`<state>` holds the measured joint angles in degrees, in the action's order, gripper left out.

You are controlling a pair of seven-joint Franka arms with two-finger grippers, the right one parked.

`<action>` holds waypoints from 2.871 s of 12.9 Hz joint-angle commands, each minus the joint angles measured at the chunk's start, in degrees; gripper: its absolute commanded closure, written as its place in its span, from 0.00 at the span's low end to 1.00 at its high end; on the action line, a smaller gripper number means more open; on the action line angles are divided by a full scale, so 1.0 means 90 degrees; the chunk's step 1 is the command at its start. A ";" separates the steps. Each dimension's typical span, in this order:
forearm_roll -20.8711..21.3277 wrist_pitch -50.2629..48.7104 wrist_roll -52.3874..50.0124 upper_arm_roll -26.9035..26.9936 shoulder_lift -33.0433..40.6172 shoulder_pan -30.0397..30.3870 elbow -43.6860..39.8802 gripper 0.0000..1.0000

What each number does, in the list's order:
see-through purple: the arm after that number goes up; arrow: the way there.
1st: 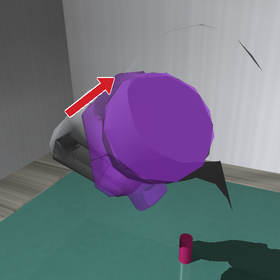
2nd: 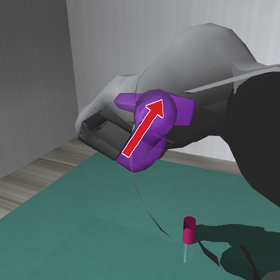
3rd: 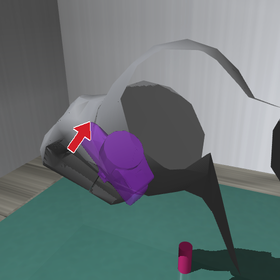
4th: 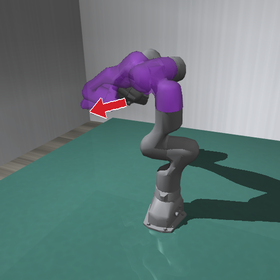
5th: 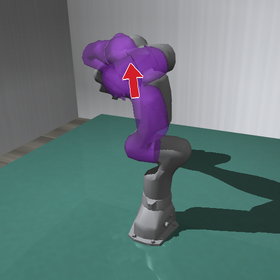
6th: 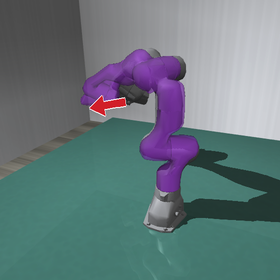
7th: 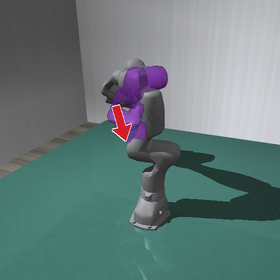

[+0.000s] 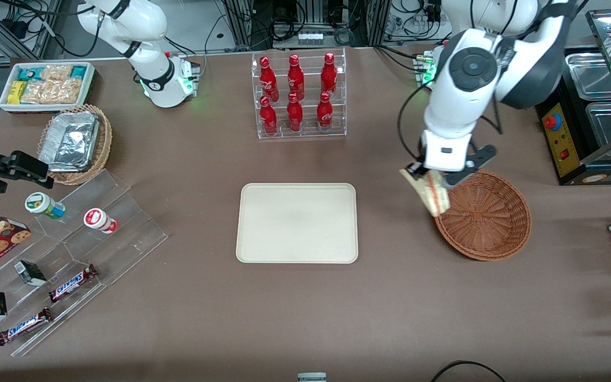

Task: Place sandwich from basket to tray
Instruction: 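Lift the sandwich out of the basket and carry it toward the white tray, then lower the held sandwich onto the middle of the white tray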

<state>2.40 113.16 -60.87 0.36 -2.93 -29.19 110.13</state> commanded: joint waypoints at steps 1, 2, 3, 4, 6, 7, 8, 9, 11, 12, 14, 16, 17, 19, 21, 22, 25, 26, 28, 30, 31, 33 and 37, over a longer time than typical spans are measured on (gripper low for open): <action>-0.0256 0.0655 0.0308 0.0087 -0.0737 -0.0397 -0.0342 1.00; -0.0314 0.0939 0.0241 0.0097 -0.0942 -0.0573 -0.0342 1.00; -0.0325 0.1222 0.0192 0.0097 -0.1147 -0.0662 -0.0351 1.00; -0.0315 0.1447 0.0085 0.0097 -0.1323 -0.0779 -0.0371 1.00; -0.0305 0.1897 -0.0121 0.0087 -0.1714 -0.0887 -0.0526 1.00; -0.0296 0.1938 -0.0257 0.0097 -0.1967 -0.1081 -0.0730 1.00; -0.0218 0.1938 -0.0384 0.0107 -0.2211 -0.1189 -0.0887 1.00; -0.0169 0.1948 -0.0404 0.0107 -0.2369 -0.1219 -0.1014 1.00; -0.0159 0.1948 -0.0395 0.0107 -0.2652 -0.1394 -0.1307 1.00; -0.0149 0.1938 -0.0346 0.0107 -0.2808 -0.1482 -0.1444 1.00; 0.0316 0.1928 -0.0026 0.0107 -0.2897 -0.1552 -0.1416 1.00; 0.0466 0.1889 0.0491 0.0107 -0.2936 -0.1552 -0.1367 1.00; 0.0447 0.1889 0.0939 0.0097 -0.2946 -0.1552 -0.1299 1.00; 0.0417 0.1957 0.1284 0.0087 -0.3043 -0.1561 -0.1318 1.00; 0.0417 0.1996 0.1256 0.0009 -0.3287 -0.1639 -0.1522 1.00; 0.0417 0.2074 0.1198 0.0009 -0.3433 -0.1649 -0.1610 1.00; 0.0417 0.2143 0.1119 0.0009 -0.3639 -0.1853 -0.1767 1.00; 0.0417 0.2153 0.1109 0.0009 -0.3707 -0.1854 -0.1767 1.00; 0.0427 0.2240 0.1070 0.0009 -0.3844 -0.1864 -0.1767 1.00; 0.0485 0.2377 0.0954 0.0009 -0.3952 -0.1874 -0.1767 1.00; 0.0476 0.2377 0.0943 0.0009 -0.4010 -0.1874 -0.1767 0.91; 0.0437 0.2368 0.0933 0.0019 -0.4001 -0.1864 -0.1777 0.00; 0.0437 0.1668 0.0807 0.0077 -0.3398 -0.1786 -0.1845 0.00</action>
<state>5.72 133.21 -52.28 0.58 -37.26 -45.29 94.17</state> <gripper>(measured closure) 0.410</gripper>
